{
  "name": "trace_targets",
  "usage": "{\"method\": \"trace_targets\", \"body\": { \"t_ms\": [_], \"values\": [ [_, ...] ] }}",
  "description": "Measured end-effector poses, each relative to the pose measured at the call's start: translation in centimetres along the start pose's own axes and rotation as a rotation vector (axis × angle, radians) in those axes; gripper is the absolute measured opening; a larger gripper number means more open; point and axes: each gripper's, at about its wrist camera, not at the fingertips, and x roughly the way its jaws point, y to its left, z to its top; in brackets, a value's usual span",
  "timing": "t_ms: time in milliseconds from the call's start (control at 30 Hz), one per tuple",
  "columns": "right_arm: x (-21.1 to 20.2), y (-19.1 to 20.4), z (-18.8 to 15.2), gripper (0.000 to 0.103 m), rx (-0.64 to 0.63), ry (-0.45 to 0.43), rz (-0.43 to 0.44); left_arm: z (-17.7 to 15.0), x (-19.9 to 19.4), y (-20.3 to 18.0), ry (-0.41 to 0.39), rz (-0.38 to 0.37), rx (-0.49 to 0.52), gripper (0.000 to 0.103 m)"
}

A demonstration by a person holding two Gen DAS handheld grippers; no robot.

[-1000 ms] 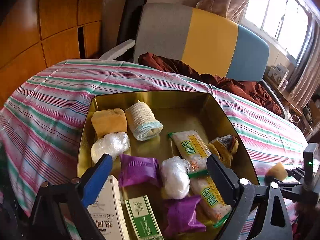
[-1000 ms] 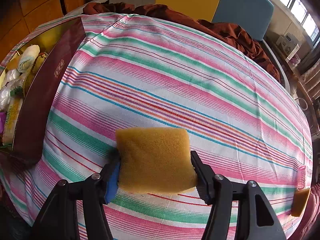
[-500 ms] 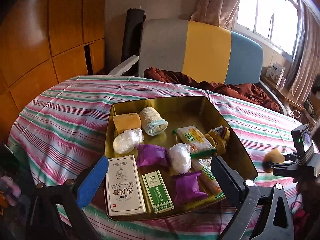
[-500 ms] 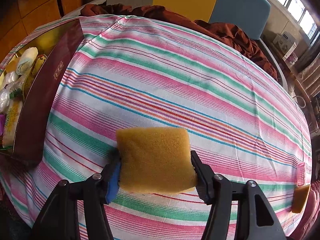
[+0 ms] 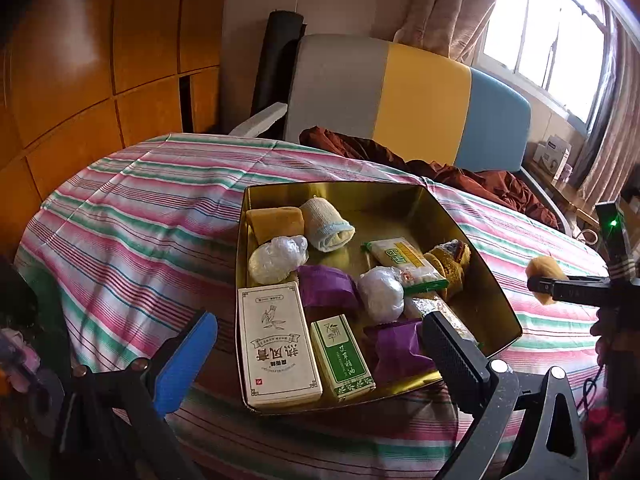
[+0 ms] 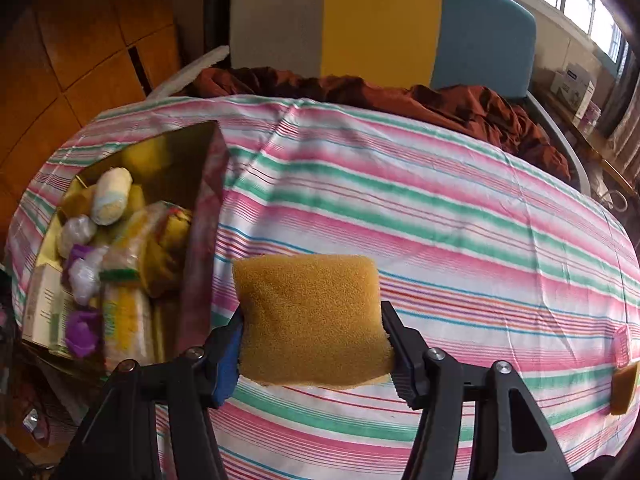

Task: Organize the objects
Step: 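Carry the orange sponge into the gold tray and open the right tool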

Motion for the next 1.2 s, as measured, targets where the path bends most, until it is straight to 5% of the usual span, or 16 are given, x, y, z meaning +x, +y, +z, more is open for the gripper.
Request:
{"method": "trace_targets", "body": {
  "t_ms": [300,533,667,1200],
  "values": [
    [2.2,11.5,5.2,0.062,-0.159,-0.011,0.162,-0.1,-0.7,2.6,-0.012,0.033,-0.067,0.103],
    [7.1,17.1,6.9,0.069,-0.219,0.071,0.217,-0.4,-0.2,3.8,0.000,0.147,-0.064,0.103],
    [7.9,17.8,6.9,0.083,-0.213,0.080,0.219,-0.6,-0.3,4.3,-0.011,0.188,-0.069,0.103],
    [0.0,13.5,0.4,0.085,-0.124,-0.123,0.109,0.3,-2.0,1.8,-0.099,0.294,-0.083,0.103]
  ]
}}
